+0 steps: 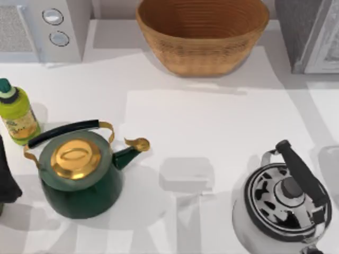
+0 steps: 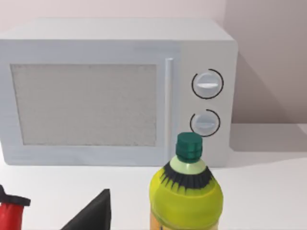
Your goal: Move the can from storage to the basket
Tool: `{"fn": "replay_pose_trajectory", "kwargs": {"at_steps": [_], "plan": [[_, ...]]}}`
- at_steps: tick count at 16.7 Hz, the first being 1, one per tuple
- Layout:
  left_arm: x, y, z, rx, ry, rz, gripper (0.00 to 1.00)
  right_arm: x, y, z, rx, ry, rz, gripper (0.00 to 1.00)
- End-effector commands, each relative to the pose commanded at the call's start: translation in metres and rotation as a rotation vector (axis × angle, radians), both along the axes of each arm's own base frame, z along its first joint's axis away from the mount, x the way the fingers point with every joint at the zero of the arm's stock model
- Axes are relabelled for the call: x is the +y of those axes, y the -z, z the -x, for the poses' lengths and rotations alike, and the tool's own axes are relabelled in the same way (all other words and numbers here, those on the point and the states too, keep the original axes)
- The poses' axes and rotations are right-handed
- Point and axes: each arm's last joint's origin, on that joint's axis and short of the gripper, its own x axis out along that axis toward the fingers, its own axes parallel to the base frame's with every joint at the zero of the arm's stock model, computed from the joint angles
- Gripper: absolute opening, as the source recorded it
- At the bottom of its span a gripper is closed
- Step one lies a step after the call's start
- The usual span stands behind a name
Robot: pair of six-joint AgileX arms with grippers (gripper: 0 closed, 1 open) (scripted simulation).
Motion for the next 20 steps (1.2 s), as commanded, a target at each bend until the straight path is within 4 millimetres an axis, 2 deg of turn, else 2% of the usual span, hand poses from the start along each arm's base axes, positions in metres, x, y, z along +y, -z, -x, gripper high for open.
{"fn": "replay_pose_trajectory", "kwargs": {"at_steps": [13,20], "plan": [[0.0,0.0,0.0,0.0,0.0,0.0,1.0,0.0,0.0,0.0,0.0,0.0,0.0,0.02],[0.0,0.0,0.0,0.0,0.0,0.0,1.0,0.0,0.0,0.0,0.0,0.0,0.0,0.0]]}}
